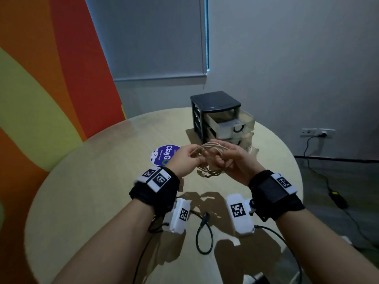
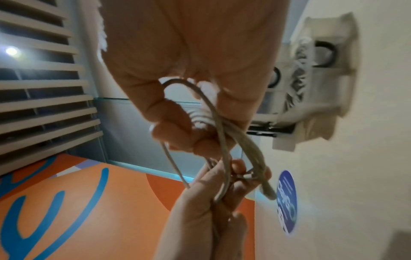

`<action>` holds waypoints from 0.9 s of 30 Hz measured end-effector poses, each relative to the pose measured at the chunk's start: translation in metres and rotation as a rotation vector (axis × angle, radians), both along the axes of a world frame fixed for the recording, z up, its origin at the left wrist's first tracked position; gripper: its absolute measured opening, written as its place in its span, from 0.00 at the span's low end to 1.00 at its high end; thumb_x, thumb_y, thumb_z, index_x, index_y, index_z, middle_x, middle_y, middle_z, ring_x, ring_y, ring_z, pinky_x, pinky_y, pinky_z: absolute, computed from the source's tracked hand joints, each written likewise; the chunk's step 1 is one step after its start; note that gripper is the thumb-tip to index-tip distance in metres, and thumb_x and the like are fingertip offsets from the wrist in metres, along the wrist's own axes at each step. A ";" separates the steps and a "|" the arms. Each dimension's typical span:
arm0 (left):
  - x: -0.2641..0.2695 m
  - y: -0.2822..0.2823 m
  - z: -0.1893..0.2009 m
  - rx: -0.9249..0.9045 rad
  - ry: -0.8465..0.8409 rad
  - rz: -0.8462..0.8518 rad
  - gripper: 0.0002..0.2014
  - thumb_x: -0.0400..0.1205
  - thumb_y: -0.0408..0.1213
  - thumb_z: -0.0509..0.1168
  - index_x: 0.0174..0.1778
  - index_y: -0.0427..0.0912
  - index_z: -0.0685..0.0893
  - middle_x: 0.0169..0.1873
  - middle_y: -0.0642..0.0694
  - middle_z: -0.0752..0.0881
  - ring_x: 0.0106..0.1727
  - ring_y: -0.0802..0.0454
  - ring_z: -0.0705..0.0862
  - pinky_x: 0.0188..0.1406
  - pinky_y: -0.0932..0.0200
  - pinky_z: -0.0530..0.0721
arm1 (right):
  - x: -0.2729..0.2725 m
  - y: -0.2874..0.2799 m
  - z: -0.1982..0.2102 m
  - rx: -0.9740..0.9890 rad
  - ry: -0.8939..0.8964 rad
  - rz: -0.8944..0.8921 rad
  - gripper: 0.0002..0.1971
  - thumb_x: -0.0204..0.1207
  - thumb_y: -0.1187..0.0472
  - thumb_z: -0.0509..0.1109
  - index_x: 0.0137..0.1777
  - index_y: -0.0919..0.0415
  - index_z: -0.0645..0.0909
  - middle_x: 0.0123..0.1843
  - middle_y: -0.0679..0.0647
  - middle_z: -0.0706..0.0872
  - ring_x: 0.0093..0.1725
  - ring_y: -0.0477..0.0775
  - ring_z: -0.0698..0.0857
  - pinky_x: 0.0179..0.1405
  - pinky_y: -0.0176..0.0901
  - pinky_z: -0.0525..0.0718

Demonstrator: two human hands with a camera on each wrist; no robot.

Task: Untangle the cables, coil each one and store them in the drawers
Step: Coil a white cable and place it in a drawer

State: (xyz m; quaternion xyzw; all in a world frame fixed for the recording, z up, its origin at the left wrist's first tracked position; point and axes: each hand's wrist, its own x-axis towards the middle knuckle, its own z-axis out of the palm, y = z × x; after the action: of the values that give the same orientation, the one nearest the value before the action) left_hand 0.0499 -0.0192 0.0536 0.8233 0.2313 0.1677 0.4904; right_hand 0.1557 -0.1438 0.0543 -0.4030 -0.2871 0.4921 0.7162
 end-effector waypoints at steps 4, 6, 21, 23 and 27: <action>-0.010 -0.010 -0.011 0.100 0.088 -0.021 0.06 0.83 0.30 0.61 0.48 0.33 0.82 0.28 0.46 0.80 0.30 0.52 0.79 0.31 0.62 0.79 | -0.015 -0.017 -0.019 -0.061 0.022 0.110 0.19 0.60 0.68 0.64 0.53 0.69 0.80 0.36 0.55 0.83 0.24 0.43 0.75 0.33 0.34 0.73; -0.012 -0.016 -0.013 0.151 0.115 -0.043 0.09 0.84 0.31 0.58 0.46 0.29 0.81 0.28 0.45 0.78 0.28 0.51 0.77 0.25 0.64 0.76 | -0.014 -0.022 -0.027 -0.098 0.067 0.158 0.17 0.61 0.60 0.74 0.50 0.65 0.82 0.34 0.53 0.85 0.23 0.42 0.75 0.33 0.34 0.73; -0.014 -0.032 -0.026 0.466 0.274 0.005 0.13 0.78 0.31 0.62 0.59 0.42 0.80 0.52 0.39 0.86 0.53 0.42 0.84 0.53 0.50 0.82 | -0.046 -0.020 -0.037 -0.227 -0.304 0.164 0.08 0.79 0.58 0.62 0.41 0.61 0.73 0.28 0.48 0.76 0.24 0.40 0.75 0.27 0.28 0.72; -0.016 -0.028 -0.027 0.430 0.223 0.001 0.13 0.79 0.29 0.61 0.58 0.42 0.82 0.51 0.40 0.86 0.50 0.46 0.84 0.50 0.56 0.81 | -0.043 -0.022 -0.041 -0.219 -0.256 0.152 0.09 0.80 0.59 0.61 0.40 0.62 0.74 0.31 0.51 0.77 0.27 0.43 0.77 0.29 0.33 0.72; -0.021 -0.019 -0.015 0.367 0.088 -0.084 0.11 0.75 0.34 0.72 0.54 0.45 0.86 0.46 0.50 0.86 0.39 0.64 0.81 0.43 0.68 0.78 | -0.037 -0.026 -0.047 -0.186 -0.109 0.109 0.13 0.76 0.52 0.59 0.36 0.60 0.72 0.28 0.50 0.81 0.30 0.48 0.83 0.31 0.37 0.73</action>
State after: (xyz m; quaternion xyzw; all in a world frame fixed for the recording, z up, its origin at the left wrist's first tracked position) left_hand 0.0289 -0.0383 0.0390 0.9145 0.1835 0.1502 0.3278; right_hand 0.1184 -0.1694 0.0072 -0.4779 -0.3003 0.5320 0.6312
